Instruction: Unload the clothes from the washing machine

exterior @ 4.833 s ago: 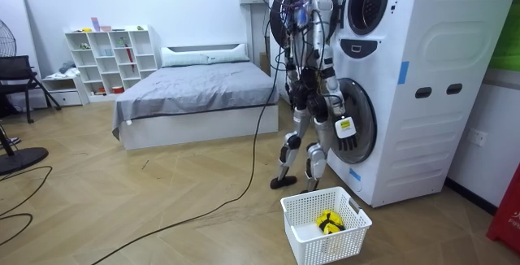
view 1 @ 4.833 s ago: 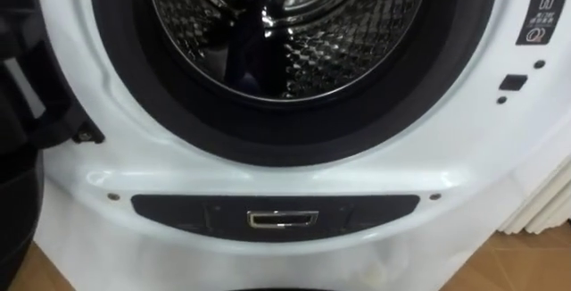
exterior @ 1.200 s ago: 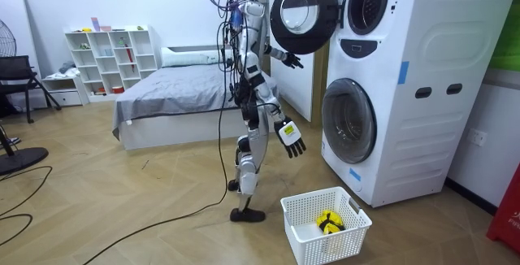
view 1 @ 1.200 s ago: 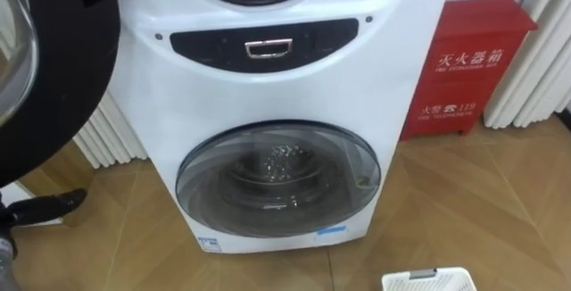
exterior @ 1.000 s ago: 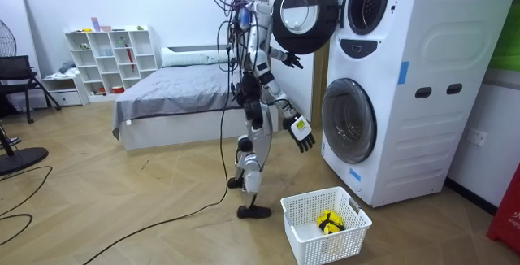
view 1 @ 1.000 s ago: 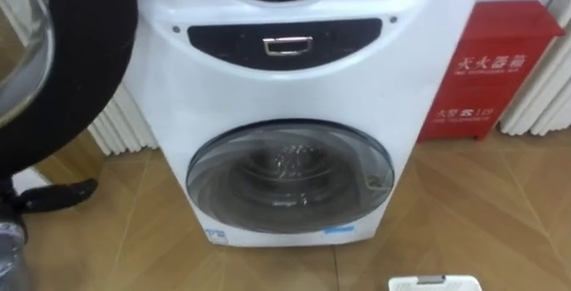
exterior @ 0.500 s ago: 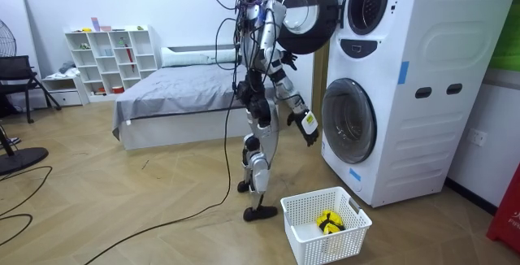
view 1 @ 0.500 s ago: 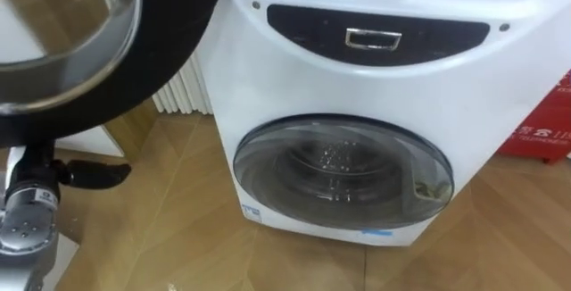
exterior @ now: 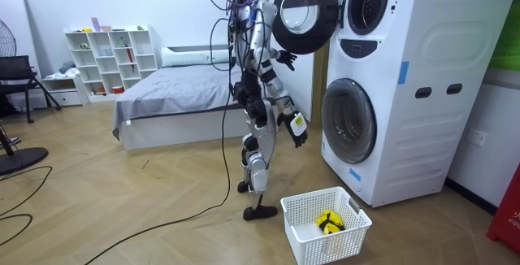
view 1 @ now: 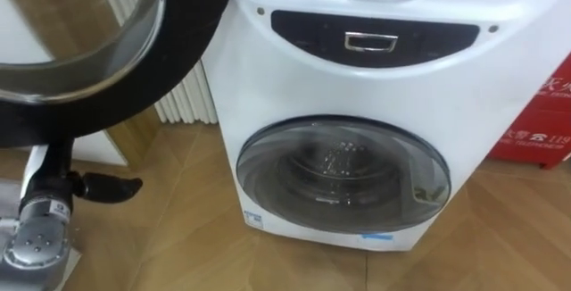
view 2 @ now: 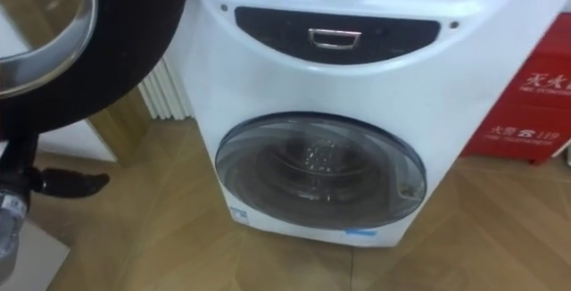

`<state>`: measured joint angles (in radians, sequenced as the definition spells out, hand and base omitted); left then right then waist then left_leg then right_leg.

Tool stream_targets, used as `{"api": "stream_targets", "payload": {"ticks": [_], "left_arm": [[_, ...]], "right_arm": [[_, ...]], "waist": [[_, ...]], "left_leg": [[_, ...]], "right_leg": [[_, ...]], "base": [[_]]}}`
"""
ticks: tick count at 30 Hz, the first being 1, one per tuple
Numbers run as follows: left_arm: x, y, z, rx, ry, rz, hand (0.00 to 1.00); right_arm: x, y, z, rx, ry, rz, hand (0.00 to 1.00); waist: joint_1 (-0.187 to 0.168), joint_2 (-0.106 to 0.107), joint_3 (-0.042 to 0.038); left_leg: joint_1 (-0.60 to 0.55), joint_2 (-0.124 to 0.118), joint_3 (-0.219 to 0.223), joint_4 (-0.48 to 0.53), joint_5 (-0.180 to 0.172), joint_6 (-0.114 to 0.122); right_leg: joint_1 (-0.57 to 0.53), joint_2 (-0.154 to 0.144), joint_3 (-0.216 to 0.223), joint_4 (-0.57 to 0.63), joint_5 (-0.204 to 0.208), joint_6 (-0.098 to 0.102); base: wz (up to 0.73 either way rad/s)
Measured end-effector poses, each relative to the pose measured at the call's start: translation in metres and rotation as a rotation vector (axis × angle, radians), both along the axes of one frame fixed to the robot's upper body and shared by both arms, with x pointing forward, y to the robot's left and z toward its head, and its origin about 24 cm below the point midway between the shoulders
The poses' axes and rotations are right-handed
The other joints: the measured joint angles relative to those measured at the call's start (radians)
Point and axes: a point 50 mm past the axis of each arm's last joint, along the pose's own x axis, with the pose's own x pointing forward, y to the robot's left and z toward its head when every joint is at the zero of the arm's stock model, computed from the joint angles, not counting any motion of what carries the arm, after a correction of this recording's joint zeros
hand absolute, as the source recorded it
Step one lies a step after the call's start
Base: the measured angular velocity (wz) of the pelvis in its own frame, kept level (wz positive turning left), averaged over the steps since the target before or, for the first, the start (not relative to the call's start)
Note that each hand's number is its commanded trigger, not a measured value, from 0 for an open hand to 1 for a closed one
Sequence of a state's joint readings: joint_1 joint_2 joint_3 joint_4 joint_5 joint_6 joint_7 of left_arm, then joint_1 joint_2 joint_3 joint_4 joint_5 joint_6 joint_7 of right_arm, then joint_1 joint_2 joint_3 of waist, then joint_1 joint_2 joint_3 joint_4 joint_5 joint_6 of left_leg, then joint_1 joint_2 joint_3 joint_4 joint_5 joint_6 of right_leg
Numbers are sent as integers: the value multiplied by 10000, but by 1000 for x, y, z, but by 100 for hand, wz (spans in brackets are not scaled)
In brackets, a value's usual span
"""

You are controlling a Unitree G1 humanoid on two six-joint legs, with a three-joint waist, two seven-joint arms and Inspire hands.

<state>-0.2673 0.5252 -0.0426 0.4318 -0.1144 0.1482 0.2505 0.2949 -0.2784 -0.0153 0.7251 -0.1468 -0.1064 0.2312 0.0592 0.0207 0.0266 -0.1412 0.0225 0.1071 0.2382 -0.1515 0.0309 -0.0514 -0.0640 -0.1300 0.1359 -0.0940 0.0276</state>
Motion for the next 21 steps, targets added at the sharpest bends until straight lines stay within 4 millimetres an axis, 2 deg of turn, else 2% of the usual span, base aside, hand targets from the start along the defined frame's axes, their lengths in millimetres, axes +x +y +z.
{"api": "stream_targets", "payload": {"ticks": [3,8,11,15,19,21], "left_arm": [[-3,2,-2,163,32,179,0],[-10,-2,-1,1388,-136,187,0],[-26,-9,-5,1568,-328,126,0],[-51,-30,-12,1140,-632,-112,0],[-76,-48,-19,766,-526,-566,0],[-81,-55,-21,863,-460,-852,0]], "right_arm": [[-2,0,0,27,26,-16,0],[-3,1,-2,54,64,-7,0],[-4,2,-3,73,60,-111,0],[-9,11,-6,407,119,-258,0],[1,17,-6,638,-92,-45,0],[6,20,-5,748,-260,21,0]], "waist": [[8,3,-10],[19,-31,-32],[-43,-58,-49],[-67,-106,-76],[-164,-117,-71],[-189,-168,-65]], "left_leg": [[133,8,-16,16,0,0],[133,-1,-122,163,-20,10],[145,-25,-134,162,-17,14],[251,-29,-282,188,-21,18],[457,-44,-330,162,-23,13],[480,-112,-397,202,-23,13]], "right_leg": [[87,-4,-105,6,0,-1],[189,-14,-208,23,2,-3],[212,-35,-225,19,2,-2],[402,-34,-409,-4,4,2],[630,-37,-463,-23,-22,25],[708,-83,-500,-31,-150,17]], "base": [[1],[7],[2],[10],[5],[11]]}}
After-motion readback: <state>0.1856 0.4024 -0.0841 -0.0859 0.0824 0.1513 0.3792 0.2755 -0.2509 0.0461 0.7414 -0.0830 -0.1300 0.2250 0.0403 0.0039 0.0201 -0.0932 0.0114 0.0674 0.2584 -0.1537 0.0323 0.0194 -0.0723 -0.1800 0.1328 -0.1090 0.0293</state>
